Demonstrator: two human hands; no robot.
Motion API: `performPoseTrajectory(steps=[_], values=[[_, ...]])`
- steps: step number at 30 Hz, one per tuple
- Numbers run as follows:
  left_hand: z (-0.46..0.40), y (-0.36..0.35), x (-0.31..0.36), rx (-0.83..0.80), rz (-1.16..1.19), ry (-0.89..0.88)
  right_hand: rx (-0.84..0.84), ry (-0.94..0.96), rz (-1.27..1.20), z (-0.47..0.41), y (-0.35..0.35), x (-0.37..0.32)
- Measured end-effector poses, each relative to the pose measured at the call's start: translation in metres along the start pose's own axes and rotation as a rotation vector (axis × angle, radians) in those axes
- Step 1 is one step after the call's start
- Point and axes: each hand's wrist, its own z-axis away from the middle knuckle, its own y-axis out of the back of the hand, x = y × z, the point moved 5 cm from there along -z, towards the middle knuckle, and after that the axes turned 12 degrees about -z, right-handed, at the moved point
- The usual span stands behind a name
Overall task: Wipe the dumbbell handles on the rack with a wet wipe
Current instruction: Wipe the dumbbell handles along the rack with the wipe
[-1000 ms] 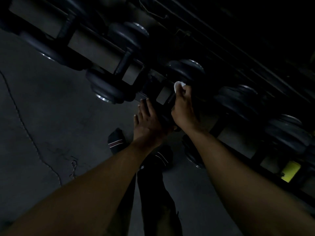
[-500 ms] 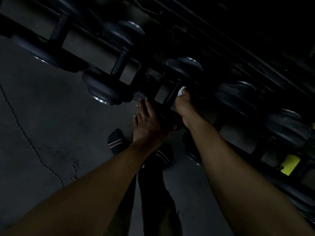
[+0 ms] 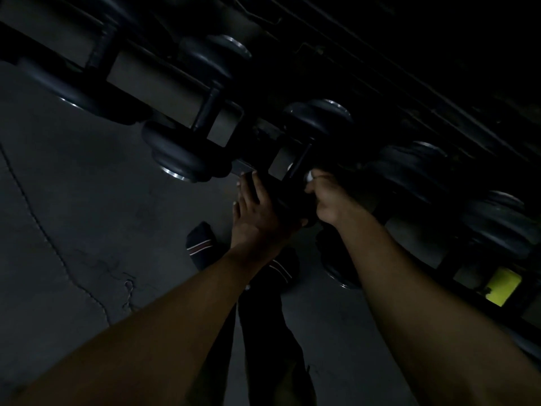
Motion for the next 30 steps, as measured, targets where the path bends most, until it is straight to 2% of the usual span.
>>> performPoseTrajectory(steps=[1,4,7,12,15,18,20,22,26,28,30], values=[[-0.001,0.000,0.000,0.009,-0.007,-0.001,-0.034,0.005,-0.108,-0.004,0.000,-0.003],[-0.001,-0.001,-0.001,0.002,-0.006,0.002,0.012,0.018,-0.336,-0.011,0.003,-0.012],[-0.001,-0.002,-0.002,-0.003,0.009,0.011,-0.010,0.040,-0.307,-0.009,0.003,-0.011],[0.000,-0.002,-0.001,-0.006,0.024,-0.006,0.004,0.101,0.152,0.006,0.008,-0.001],[0.001,-0.001,-0.002,0.004,0.018,-0.008,-0.072,0.209,0.379,0.018,0.005,-0.009],[0.000,0.000,-0.001,0.003,0.009,-0.008,-0.069,0.339,0.447,0.027,-0.004,-0.022],[0.000,0.000,-0.001,-0.023,-0.001,-0.007,0.073,0.509,0.576,0.034,-0.002,-0.032],[0.001,0.001,0.000,-0.023,0.001,-0.009,0.129,0.664,0.791,0.043,-0.007,-0.038],[0.001,0.001,0.000,-0.034,0.011,-0.017,0.018,0.700,0.831,0.051,-0.022,-0.035],[0.001,0.001,-0.001,-0.029,0.013,-0.028,-0.082,0.740,1.100,0.055,-0.026,-0.030],[0.002,0.003,0.000,-0.014,0.019,-0.034,-0.040,0.747,1.472,0.056,-0.026,-0.030]])
